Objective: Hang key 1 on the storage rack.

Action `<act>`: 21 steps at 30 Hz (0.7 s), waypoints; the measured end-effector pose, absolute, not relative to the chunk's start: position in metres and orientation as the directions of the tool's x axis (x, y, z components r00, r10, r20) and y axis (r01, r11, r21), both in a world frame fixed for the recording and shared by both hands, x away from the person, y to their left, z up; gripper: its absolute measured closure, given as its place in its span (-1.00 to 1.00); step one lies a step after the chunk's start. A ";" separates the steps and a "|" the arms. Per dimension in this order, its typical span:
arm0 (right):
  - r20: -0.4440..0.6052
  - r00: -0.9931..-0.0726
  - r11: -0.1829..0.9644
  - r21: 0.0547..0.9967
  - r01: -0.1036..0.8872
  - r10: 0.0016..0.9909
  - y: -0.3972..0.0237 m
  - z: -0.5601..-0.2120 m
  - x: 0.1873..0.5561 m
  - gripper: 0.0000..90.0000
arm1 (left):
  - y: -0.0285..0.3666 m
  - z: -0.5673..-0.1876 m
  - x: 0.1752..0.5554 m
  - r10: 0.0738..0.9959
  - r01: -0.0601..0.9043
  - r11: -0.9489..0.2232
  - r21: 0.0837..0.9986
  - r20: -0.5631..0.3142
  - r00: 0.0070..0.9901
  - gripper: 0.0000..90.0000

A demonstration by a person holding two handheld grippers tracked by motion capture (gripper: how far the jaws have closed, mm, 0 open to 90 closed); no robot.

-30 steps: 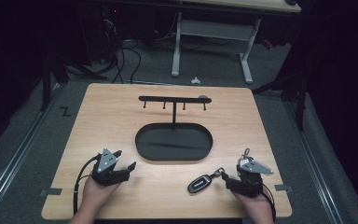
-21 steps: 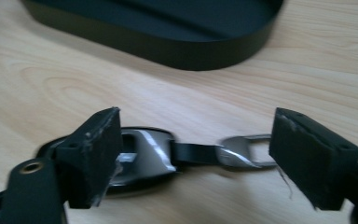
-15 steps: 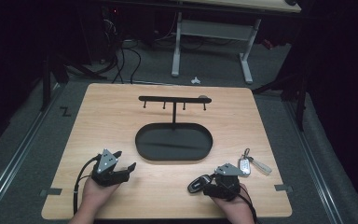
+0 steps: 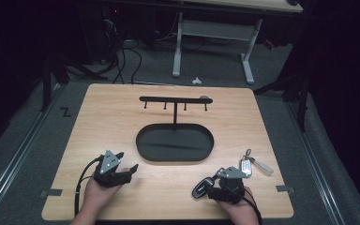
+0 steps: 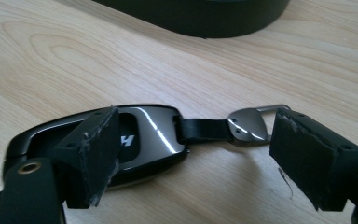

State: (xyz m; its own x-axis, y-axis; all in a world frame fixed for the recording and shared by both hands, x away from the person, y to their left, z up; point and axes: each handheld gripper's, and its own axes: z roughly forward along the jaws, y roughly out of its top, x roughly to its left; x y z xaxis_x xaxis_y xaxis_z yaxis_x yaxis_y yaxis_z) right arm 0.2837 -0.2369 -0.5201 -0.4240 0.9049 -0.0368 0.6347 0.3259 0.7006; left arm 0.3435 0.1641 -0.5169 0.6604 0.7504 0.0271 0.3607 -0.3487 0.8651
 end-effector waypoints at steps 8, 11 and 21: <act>-0.036 -0.421 0.323 0.700 0.636 0.906 -0.250 -0.521 0.283 -0.62 | 0.165 -0.517 0.344 0.752 0.364 -0.345 0.865 0.022 0.659 -0.39; -0.045 -0.421 0.328 0.703 0.631 0.906 -0.258 -0.520 0.281 -0.62 | 0.165 -0.517 0.343 0.754 0.366 -0.346 0.864 0.023 0.657 -0.39; -0.073 -0.392 0.324 0.708 0.627 0.917 -0.279 -0.520 0.270 -0.61 | 0.167 -0.516 0.343 0.754 0.362 -0.345 0.866 0.026 0.656 -0.39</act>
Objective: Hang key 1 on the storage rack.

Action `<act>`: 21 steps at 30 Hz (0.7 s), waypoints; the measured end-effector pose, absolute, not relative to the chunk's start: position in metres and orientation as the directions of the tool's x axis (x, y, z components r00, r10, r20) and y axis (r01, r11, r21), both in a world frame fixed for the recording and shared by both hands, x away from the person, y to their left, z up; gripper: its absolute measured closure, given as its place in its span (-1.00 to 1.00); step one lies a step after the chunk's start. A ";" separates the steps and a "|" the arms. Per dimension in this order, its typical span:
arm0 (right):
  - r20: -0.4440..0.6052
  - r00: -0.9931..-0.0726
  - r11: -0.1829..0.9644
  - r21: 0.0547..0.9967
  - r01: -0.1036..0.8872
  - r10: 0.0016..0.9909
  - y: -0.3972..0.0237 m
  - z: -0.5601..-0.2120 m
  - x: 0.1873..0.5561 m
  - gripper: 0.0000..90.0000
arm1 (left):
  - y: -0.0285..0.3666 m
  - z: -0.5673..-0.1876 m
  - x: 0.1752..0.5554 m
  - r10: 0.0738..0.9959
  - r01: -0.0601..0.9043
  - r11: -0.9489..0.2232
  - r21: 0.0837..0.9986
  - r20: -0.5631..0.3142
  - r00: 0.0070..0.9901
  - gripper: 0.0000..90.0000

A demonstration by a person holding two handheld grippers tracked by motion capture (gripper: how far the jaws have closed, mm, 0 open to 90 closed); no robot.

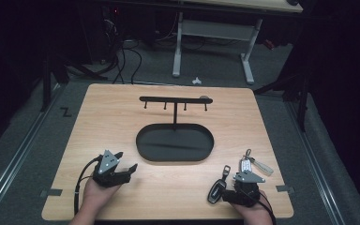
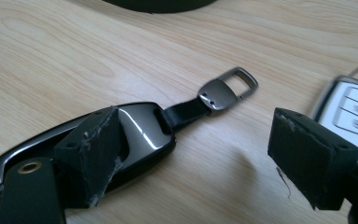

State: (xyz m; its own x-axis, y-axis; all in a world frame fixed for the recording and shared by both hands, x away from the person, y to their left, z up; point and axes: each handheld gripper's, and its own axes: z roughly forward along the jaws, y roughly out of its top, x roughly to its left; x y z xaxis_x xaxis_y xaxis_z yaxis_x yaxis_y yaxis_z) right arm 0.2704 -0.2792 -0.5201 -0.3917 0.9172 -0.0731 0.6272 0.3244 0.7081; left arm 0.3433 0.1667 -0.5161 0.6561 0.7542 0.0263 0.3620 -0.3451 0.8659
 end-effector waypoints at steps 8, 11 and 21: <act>-0.073 -0.369 0.307 0.714 0.629 0.927 -0.290 -0.517 0.268 -0.60 | 0.167 -0.515 0.343 0.754 0.357 -0.344 0.869 0.029 0.657 -0.39; -0.073 -0.364 0.303 0.716 0.629 0.929 -0.294 -0.516 0.267 -0.59 | 0.167 -0.515 0.344 0.755 0.358 -0.344 0.868 0.029 0.655 -0.39; 0.049 -0.344 0.188 0.761 0.621 0.938 -0.288 -0.502 0.268 -0.25 | 0.167 -0.515 0.345 0.751 0.351 -0.350 0.868 0.036 0.659 -0.39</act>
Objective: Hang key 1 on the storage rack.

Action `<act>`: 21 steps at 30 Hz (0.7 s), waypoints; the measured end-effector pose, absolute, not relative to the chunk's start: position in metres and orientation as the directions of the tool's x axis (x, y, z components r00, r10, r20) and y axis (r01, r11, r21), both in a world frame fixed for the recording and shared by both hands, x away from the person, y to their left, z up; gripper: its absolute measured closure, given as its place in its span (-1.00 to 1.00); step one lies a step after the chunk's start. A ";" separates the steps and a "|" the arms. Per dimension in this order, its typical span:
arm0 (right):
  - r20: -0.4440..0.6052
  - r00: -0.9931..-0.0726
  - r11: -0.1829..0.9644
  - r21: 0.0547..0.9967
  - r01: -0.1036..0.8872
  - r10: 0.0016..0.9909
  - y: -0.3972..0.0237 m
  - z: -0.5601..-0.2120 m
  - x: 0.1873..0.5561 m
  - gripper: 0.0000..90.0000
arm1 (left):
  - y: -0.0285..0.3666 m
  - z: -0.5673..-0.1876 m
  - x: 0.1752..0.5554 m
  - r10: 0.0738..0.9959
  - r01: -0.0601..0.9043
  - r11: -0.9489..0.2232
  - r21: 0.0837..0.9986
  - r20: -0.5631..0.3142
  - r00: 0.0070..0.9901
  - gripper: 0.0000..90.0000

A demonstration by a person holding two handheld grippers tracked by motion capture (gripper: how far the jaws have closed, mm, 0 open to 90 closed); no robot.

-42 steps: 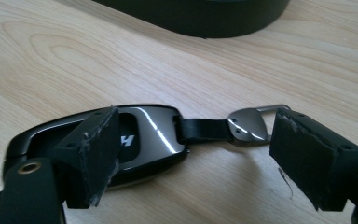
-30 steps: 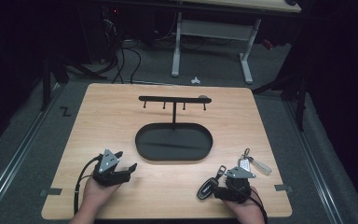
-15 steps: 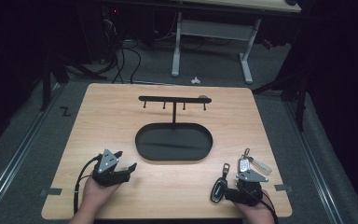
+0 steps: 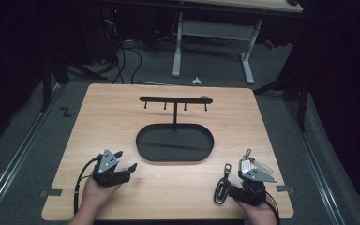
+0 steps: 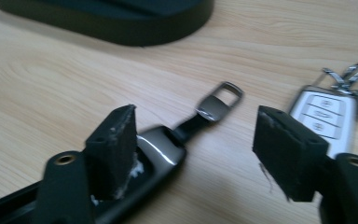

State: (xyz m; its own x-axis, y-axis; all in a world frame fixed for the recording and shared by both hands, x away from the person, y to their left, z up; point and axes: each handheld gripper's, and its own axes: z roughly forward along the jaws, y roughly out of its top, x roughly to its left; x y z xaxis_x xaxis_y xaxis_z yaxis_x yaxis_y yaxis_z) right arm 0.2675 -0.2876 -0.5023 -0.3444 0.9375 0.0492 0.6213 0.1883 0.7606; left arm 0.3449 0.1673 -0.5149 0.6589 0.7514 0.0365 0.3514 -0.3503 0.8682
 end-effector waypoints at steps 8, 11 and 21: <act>0.130 -0.270 0.106 0.697 0.709 0.954 -0.274 -0.513 0.290 -0.24 | 0.168 -0.514 0.343 0.742 0.343 -0.356 0.869 0.040 0.670 -0.39; 0.135 -0.269 0.112 0.671 0.733 0.954 -0.274 -0.520 0.296 -0.25 | 0.168 -0.514 0.343 0.738 0.341 -0.365 0.866 0.046 0.673 -0.39; 0.093 -0.365 0.230 0.629 0.742 0.926 -0.259 -0.516 0.314 -0.11 | 0.179 -0.514 0.338 0.752 0.352 -0.351 0.868 0.037 0.658 -0.39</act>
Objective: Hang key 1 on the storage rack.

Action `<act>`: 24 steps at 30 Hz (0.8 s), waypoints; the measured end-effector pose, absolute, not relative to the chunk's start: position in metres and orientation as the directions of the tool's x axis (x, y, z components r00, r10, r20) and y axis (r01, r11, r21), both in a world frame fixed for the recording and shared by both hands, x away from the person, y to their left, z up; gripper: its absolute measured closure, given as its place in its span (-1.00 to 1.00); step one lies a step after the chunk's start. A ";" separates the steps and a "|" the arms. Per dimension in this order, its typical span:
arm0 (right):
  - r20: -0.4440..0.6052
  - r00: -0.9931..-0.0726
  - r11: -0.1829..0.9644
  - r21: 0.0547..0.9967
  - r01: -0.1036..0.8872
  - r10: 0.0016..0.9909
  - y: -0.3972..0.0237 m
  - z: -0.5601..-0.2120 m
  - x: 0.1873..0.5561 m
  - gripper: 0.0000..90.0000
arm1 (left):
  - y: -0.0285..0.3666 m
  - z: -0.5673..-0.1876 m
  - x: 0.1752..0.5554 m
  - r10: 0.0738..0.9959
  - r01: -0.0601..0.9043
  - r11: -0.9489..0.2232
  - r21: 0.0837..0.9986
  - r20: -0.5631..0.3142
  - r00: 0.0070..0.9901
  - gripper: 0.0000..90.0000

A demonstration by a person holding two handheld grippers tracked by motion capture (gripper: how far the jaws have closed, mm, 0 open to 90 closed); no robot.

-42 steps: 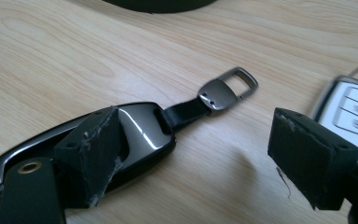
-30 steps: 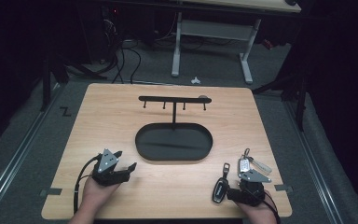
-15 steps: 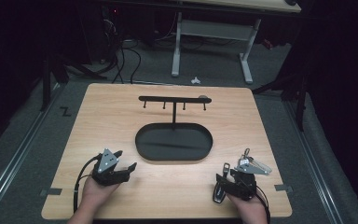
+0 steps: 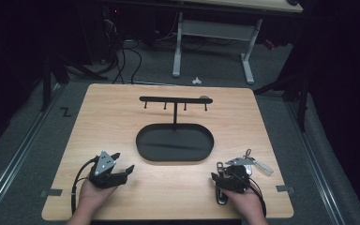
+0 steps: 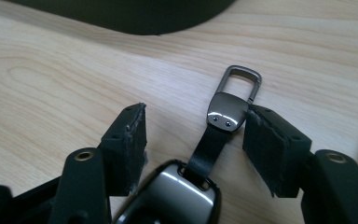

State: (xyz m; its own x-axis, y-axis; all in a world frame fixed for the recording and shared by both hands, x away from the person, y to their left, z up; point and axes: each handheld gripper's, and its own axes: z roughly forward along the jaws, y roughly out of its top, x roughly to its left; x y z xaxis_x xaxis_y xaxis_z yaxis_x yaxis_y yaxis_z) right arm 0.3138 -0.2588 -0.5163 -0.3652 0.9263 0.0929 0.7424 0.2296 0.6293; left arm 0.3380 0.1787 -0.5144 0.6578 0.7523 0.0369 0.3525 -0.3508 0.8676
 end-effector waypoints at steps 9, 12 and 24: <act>0.061 -0.463 0.346 0.581 0.737 0.884 -0.227 -0.512 0.328 -0.10 | 0.182 -0.514 0.338 0.755 0.351 -0.344 0.871 0.034 0.655 -0.39; 0.054 -0.482 0.377 0.550 0.745 0.874 -0.222 -0.508 0.330 -0.12 | 0.181 -0.514 0.338 0.751 0.356 -0.342 0.870 0.026 0.660 -0.38; -0.004 -0.542 0.510 0.348 0.787 0.840 -0.228 -0.478 0.348 -0.18 | 0.177 -0.514 0.342 0.738 0.346 -0.354 0.869 0.033 0.674 -0.38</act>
